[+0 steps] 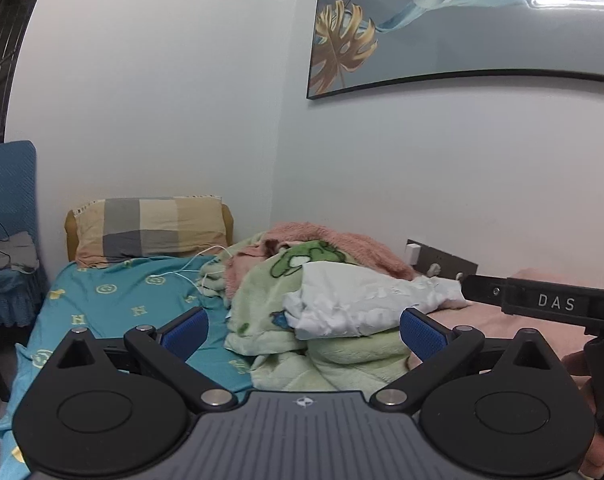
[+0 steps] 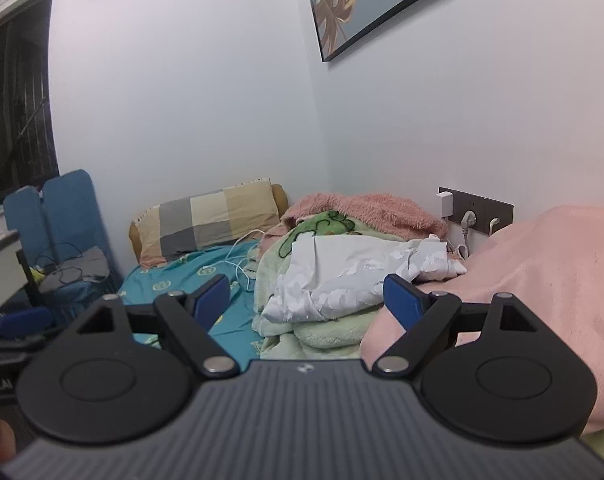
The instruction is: Fold clothes
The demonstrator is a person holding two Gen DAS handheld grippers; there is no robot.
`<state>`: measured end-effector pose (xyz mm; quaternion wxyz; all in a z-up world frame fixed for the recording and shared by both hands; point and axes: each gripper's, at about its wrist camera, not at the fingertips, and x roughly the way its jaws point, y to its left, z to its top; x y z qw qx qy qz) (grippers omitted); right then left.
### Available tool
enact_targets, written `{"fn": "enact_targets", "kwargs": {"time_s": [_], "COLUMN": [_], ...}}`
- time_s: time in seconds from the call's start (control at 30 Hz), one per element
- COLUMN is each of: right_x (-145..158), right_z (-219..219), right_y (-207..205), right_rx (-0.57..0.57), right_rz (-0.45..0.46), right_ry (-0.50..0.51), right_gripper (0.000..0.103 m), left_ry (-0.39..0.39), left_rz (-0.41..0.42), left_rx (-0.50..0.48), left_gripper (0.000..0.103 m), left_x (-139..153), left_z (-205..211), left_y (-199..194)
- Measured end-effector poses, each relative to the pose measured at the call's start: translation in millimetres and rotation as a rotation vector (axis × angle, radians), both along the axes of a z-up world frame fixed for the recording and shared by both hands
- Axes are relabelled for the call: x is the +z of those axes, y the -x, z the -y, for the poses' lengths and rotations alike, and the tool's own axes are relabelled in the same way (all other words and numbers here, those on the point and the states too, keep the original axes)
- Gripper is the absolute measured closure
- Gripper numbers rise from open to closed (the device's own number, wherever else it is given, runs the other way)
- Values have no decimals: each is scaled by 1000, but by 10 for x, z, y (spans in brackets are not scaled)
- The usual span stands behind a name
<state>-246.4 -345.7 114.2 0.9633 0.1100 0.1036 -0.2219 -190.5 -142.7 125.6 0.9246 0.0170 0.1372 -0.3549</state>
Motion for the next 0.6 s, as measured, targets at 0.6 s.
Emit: {"fn": "enact_targets", "kwargs": {"time_s": [0.6], "right_x": [-42], "right_z": [-292], "right_y": [29], "right_rx": [-11], "right_rz": [-37], "right_ry": [58], "right_gripper": [18], "left_ry": [14], "left_rz": [-12], "left_rx": [-4], "left_gripper": [0], "left_x": [10], "left_z": [-239], "left_y": [35]}}
